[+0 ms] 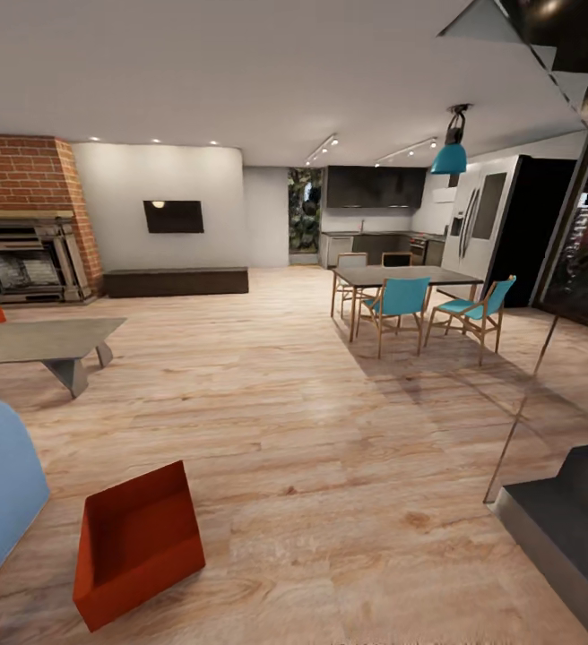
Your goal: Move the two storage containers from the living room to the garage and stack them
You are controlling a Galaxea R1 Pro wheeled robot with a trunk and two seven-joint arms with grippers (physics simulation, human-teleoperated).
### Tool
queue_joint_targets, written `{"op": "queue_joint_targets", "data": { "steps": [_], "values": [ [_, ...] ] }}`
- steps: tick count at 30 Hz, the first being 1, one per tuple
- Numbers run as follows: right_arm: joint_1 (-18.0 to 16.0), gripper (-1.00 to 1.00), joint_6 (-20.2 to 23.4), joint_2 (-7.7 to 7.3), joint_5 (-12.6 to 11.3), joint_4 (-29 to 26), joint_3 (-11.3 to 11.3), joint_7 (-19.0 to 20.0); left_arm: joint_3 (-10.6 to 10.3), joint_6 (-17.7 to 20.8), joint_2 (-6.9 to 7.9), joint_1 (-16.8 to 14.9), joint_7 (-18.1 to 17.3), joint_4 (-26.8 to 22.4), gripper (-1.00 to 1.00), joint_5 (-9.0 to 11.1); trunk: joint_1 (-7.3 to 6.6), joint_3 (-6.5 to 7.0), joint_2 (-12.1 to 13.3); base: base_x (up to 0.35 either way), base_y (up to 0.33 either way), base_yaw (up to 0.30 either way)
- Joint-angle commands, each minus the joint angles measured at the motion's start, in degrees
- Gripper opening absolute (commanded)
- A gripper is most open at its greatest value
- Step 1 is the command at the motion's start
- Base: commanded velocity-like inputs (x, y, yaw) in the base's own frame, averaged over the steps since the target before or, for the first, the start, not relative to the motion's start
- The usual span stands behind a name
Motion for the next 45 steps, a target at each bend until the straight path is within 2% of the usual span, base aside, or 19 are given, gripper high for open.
{"op": "queue_joint_targets", "data": {
  "steps": [1, 13, 23, 45],
  "values": [
    [-0.1, 1.0, -0.3, 0.04, -0.4, 0.2, 0.5, 0.0, 0.0, -0.1, -0.01, 0.0, 0.0, -0.1, 1.0, 0.2, 0.0, -0.05, 0.0, 0.0, 0.0, -0.289],
    [-0.1, 1.0, -0.3, 0.04, -0.4, 0.2, 0.5, 0.0, -0.5, -0.1, -0.01, 0.0, 0.0, -0.1, 1.0, 0.1, 0.0, -0.05, 0.0, 0.009, 0.0, -0.289],
    [-0.1, 1.0, -0.3, 0.04, -0.4, 0.2, 0.5, 0.0, -0.2, 0.4, -0.01, 0.0, 0.0, -0.1, 1.0, 0.3, 0.0, -0.05, 0.0, 0.265, 0.0, -0.271],
    [-0.1, 1.0, -0.1, -0.21, -0.2, 0.2, 0.9, 0.1, -0.2, 0.5, -0.01, 0.0, 0.0, -0.1, 1.0, 0.4, 0.0, -0.05, 0.0, 0.317, -0.016, -0.015]
  ]
}}
